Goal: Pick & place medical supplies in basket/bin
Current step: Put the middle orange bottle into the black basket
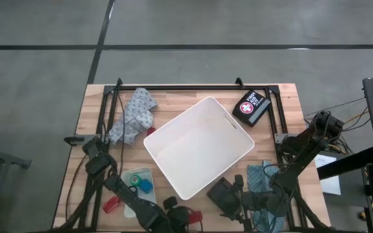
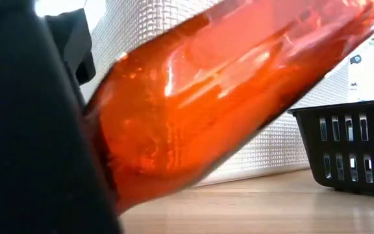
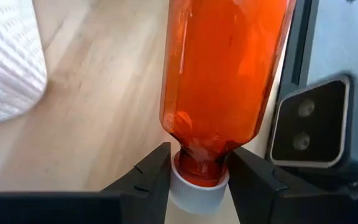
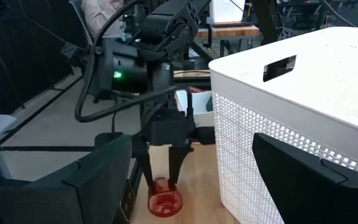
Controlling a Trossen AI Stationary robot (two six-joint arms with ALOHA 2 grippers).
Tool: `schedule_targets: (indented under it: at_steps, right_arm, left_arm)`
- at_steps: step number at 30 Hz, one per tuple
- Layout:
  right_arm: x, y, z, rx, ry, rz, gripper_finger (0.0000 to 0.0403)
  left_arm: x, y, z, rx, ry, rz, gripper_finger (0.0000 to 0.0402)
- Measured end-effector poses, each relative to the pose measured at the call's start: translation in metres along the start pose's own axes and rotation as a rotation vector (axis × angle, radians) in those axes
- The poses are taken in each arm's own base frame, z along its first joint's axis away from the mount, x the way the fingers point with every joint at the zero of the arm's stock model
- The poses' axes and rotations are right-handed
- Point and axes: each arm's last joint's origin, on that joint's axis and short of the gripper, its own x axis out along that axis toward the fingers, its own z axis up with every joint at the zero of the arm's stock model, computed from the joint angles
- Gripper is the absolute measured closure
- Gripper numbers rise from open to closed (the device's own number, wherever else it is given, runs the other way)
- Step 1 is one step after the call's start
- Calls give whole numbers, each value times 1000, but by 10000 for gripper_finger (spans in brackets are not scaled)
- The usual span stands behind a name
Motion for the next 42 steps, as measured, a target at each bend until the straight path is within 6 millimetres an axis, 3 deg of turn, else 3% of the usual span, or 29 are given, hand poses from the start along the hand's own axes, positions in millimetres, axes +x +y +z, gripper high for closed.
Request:
schedule_targets:
  at_steps: [6, 14, 25, 31, 36, 42]
  right_arm:
    - [0, 0, 0, 0, 0, 0, 74]
    - [0, 0, 0, 0, 0, 0, 74]
    - [0, 0, 0, 1, -1, 0, 74]
    - [0, 0, 0, 1, -1, 0, 74]
    - [0, 0, 0, 0, 0, 0, 74]
    - [0, 0, 0, 0, 0, 0, 74]
  left_arm:
    - [1, 3, 5, -17, 111, -55, 264]
    - [3, 6, 10, -26, 136, -60, 261]
    - [5, 7, 11, -2, 121, -51, 198]
    - [5, 7, 12, -3, 84, -32, 186]
    - [-4, 7, 18, -7, 41, -26, 185]
    - [-27, 8, 25, 0, 22, -11, 185]
